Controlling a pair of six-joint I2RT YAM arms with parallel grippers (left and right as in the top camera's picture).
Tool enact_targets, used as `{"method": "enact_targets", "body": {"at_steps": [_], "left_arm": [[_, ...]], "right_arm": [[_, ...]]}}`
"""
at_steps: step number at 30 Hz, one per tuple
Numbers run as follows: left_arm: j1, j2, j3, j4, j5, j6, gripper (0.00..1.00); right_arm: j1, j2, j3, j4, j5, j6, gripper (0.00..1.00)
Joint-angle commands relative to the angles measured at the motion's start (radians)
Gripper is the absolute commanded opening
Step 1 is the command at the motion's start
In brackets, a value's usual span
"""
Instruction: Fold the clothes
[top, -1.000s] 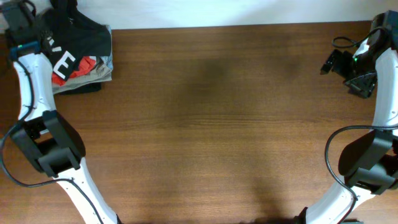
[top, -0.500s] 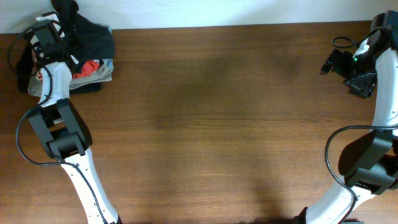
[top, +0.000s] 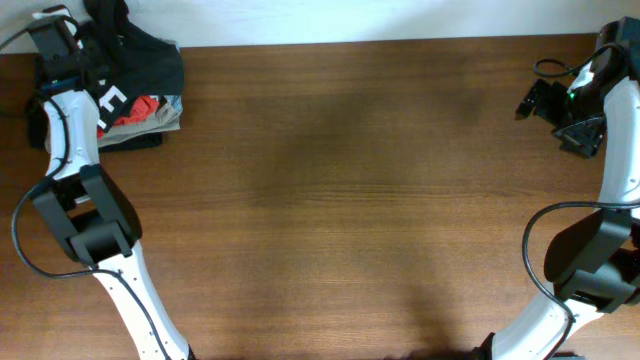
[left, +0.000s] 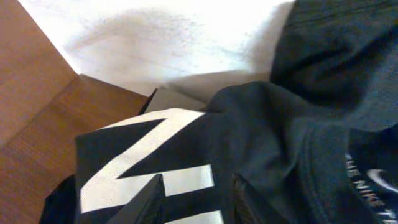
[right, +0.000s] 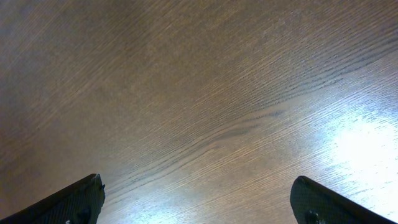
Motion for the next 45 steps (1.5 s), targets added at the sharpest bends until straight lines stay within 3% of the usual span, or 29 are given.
{"method": "enact_targets", "body": {"at_steps": [1, 7, 10, 14, 17, 24, 26, 29, 31, 33, 34, 35, 38, 45], "left_arm": [[0.029, 0.084, 0.009, -0.057, -0.018, 0.011, 0.3], [0.038, 0.064, 0.01, -0.112, -0.016, 0.011, 0.3], [0.008, -0.051, 0.01, -0.073, -0.011, 0.011, 0.3], [-0.02, -0.13, 0.01, -0.042, 0.135, 0.01, 0.31], [-0.035, -0.098, 0.01, -0.08, 0.236, 0.01, 0.37], [-0.093, 0.033, 0.01, -0.125, 0.236, 0.01, 0.38], [-0.111, 0.069, 0.01, -0.128, 0.236, 0.01, 0.46], [-0.116, 0.063, 0.01, -0.141, 0.236, 0.01, 0.46], [-0.116, 0.002, 0.01, -0.168, 0.236, 0.01, 0.58], [-0.116, -0.081, 0.01, -0.196, 0.236, 0.01, 0.87], [-0.116, -0.12, 0.01, -0.22, 0.236, 0.01, 0.97], [-0.116, -0.17, 0.01, -0.261, 0.236, 0.01, 0.99], [-0.116, -0.319, 0.01, -0.424, 0.236, -0.007, 0.99], [-0.116, -0.717, 0.01, -1.004, 0.313, -0.028, 0.99]], "right_arm": [[0.001, -0.013, 0.015, 0.0, 0.011, 0.005, 0.99], [0.0, -0.013, 0.015, 0.0, 0.012, 0.005, 0.99], [0.001, -0.013, 0.015, 0.0, 0.012, 0.005, 0.99], [0.001, -0.013, 0.015, 0.0, 0.012, 0.005, 0.99], [0.001, -0.013, 0.015, 0.0, 0.012, 0.005, 0.99], [0.001, -0.013, 0.015, 0.0, 0.012, 0.005, 0.99], [0.001, -0.013, 0.015, 0.0, 0.012, 0.005, 0.99], [0.001, -0.013, 0.015, 0.0, 0.012, 0.005, 0.99], [0.001, -0.013, 0.015, 0.0, 0.012, 0.005, 0.99], [0.001, -0.013, 0.015, 0.0, 0.012, 0.005, 0.99], [0.0, -0.013, 0.015, 0.0, 0.012, 0.005, 0.99], [0.001, -0.013, 0.015, 0.0, 0.012, 0.005, 0.99], [0.001, -0.013, 0.015, 0.0, 0.012, 0.005, 0.98], [0.0, -0.013, 0.015, 0.0, 0.012, 0.005, 0.99]]}}
